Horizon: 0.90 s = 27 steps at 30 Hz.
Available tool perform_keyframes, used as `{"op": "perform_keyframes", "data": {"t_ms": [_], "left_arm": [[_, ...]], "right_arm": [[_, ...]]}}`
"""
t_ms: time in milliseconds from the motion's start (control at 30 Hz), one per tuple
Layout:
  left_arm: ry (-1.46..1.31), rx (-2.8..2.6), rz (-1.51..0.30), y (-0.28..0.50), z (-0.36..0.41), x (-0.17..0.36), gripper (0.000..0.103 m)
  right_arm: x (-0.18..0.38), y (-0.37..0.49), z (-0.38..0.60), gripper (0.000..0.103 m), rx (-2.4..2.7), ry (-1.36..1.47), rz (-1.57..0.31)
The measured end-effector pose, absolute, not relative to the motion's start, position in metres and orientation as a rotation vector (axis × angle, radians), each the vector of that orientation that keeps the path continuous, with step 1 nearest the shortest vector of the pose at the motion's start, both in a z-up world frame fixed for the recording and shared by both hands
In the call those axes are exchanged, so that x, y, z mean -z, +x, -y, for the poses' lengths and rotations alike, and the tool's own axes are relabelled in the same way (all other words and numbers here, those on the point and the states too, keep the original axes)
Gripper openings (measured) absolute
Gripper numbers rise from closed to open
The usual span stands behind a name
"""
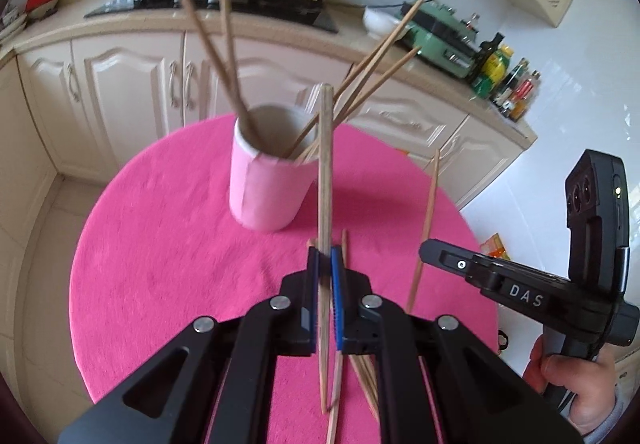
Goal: Organize utensils
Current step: 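Lift both held chopsticks upright and carry them over the pink cup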
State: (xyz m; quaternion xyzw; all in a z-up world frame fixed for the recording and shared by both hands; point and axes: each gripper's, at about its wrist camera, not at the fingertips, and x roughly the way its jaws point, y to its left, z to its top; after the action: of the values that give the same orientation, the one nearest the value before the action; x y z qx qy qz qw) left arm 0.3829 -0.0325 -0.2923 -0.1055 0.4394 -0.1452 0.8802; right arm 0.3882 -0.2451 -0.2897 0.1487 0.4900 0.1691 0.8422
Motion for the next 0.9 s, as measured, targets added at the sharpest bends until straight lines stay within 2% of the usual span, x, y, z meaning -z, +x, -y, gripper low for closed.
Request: {"op": "perform_keyframes", "data": {"t_ms": [267, 367, 600, 900], "left_arm": [[-0.220, 0.309, -0.820, 0.392, 0.028, 0.260, 0.006], [-0.223, 0.303, -0.818, 0.398, 0.025, 0.256, 0.006], [-0.251, 0.278, -0.868, 0.408, 0.018, 0.270, 0.006], [-0.280, 0.246, -0.891, 0.427, 0.009, 0.282, 0.006]], "right_arm": [[0.256, 0.396, 0.243, 0.006, -0.417, 0.344, -0.938], [0.256, 0.404, 0.237, 0.006, -0.416, 0.324, -0.962], [0.309, 0.429, 0.244, 0.006, -0.243, 0.237, -1.104], [0.358, 0.456, 0.270, 0.007, -0.062, 0.194, -1.187]]}}
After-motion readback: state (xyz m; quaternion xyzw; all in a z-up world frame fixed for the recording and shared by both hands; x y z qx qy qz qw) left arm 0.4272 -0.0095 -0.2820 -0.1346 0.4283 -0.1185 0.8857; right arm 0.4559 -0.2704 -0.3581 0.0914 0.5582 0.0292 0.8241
